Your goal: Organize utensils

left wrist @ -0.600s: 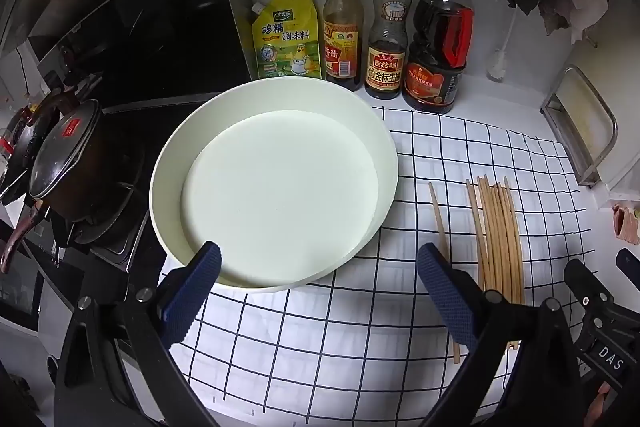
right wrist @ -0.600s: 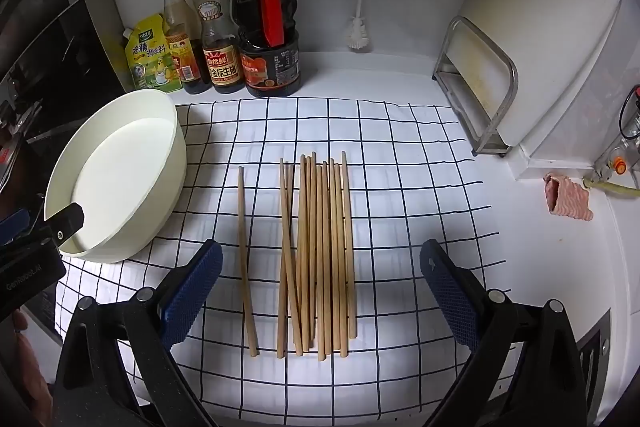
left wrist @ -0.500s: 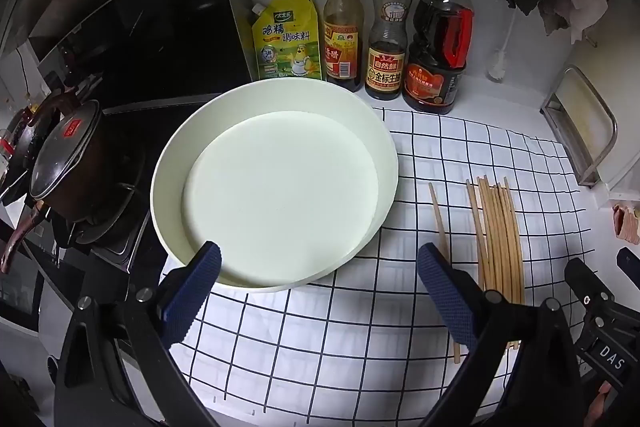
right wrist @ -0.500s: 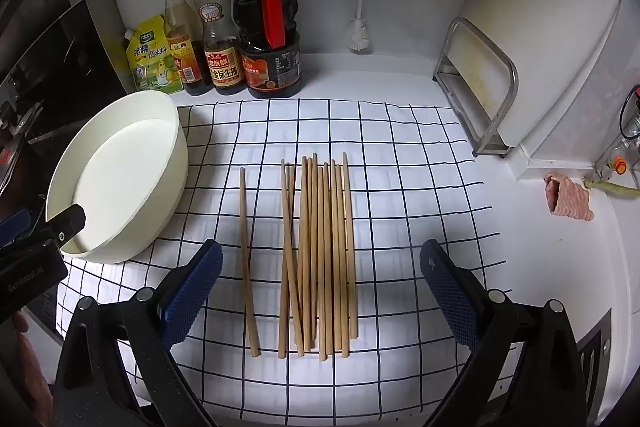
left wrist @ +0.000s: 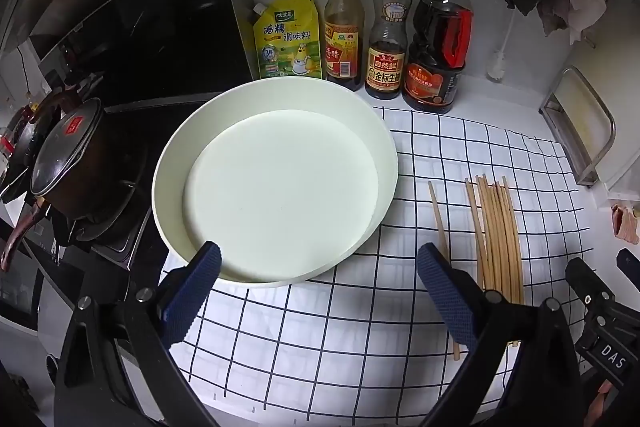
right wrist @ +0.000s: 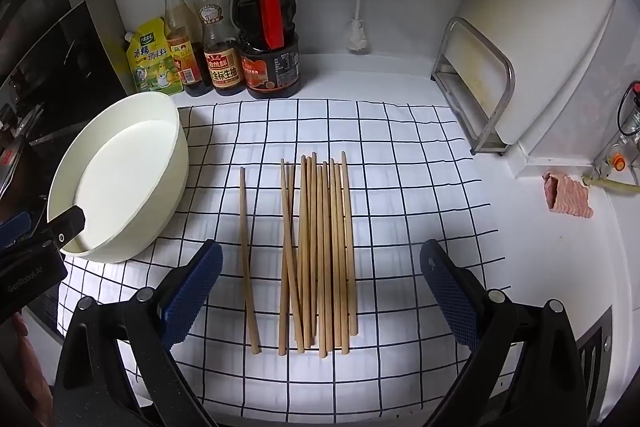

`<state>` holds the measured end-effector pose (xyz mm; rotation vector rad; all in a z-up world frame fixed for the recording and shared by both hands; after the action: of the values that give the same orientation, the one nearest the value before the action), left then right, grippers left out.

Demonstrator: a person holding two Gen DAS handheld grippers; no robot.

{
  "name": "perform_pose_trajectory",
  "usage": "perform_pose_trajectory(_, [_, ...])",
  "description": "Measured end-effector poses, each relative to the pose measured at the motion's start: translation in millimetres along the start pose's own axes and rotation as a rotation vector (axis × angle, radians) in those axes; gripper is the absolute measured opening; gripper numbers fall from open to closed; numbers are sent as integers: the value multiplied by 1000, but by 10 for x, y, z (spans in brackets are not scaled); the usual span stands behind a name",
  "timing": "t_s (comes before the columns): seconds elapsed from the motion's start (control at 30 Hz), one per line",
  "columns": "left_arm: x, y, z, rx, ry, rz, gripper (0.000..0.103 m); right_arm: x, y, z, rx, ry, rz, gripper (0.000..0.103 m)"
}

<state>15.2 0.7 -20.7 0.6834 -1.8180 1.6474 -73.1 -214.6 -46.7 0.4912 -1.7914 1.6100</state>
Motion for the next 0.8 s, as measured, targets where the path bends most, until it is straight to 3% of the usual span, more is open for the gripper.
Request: perform_pose_trajectory(0.8, [61,27,-21,2,1,12,97,51,8,-4,-1,-1,12,95])
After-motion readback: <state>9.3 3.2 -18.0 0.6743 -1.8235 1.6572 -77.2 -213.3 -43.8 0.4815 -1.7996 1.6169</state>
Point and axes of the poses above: each gripper's, at about its wrist camera, not at the fingertips, and x roughly against the way its jaws point, z to its right, y to its underside, the point moved 3 cm from there along -x, roughly the way its jaws point, and after that the axes turned 10 degrees about z, right-handed, at the moved point
